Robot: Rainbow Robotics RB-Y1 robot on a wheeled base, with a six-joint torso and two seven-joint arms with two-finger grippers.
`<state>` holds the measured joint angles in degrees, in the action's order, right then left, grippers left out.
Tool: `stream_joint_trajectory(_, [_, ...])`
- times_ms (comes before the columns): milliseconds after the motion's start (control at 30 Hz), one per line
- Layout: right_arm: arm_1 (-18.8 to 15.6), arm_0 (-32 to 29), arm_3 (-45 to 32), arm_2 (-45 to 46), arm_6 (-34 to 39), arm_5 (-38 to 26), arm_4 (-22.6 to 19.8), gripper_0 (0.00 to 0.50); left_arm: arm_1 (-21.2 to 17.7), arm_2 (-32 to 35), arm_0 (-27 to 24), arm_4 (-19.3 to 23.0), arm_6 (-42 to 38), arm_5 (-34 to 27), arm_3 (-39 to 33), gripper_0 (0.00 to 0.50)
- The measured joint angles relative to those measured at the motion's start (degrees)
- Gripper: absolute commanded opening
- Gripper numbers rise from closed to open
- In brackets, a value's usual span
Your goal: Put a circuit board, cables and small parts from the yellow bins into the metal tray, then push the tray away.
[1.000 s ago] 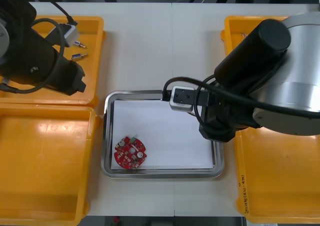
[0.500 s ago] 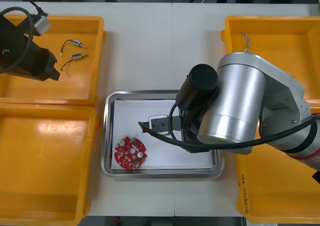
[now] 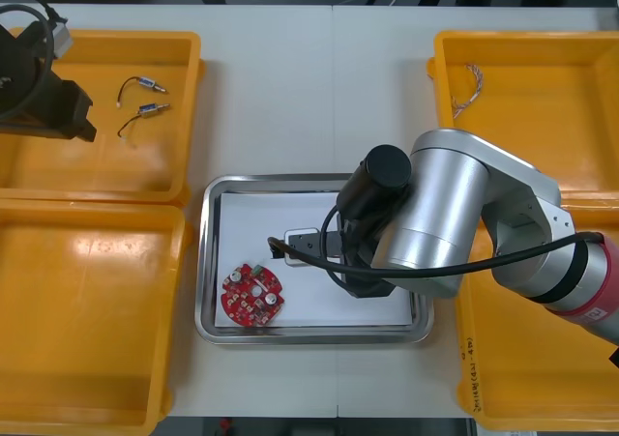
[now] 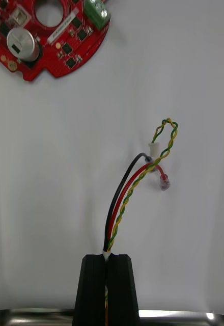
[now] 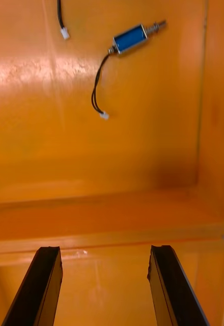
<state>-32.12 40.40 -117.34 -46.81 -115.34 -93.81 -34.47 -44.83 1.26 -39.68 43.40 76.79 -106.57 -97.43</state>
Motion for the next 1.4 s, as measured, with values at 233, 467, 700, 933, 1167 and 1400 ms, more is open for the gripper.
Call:
stream_joint_trajectory(233, [0.0, -0.3, 1.5, -1.9, 0.0, 0.0, 0.1, 0.0, 0.0, -1.4, -2.2, -0.4, 9.2, 8.8, 7.5, 0.5])
stream_joint_trajectory(467, [0.0, -0.8, 1.5, -3.7, 0.1, -0.4, 0.1, 0.0, 0.0, -5.8, -5.2, -0.6, 22.1, 15.0, 13.3, 0.5])
stream_joint_trajectory(700, [0.1, -1.9, 1.6, -6.0, 1.2, -0.6, 3.3, 0.0, 0.0, -6.1, -5.7, 0.9, 22.2, 21.5, 17.2, 0.5])
stream_joint_trajectory(933, [1.0, -2.5, 3.7, -6.8, 2.6, -0.6, 4.1, 0.0, 0.0, -7.4, -5.7, 3.0, 25.8, 29.3, 20.7, 0.5])
stream_joint_trajectory(1167, [1.6, -2.5, 4.3, -6.8, 3.9, -0.6, 4.8, 0.099, 0.0, -13.6, -5.7, 4.3, 30.1, 37.9, 20.7, 0.5])
stream_joint_trajectory(1400, [2.0, -2.5, 4.3, -6.8, 5.6, -0.6, 5.9, 0.5, 0.0, -15.2, -5.7, 5.6, 30.1, 41.3, 21.4, 0.5])
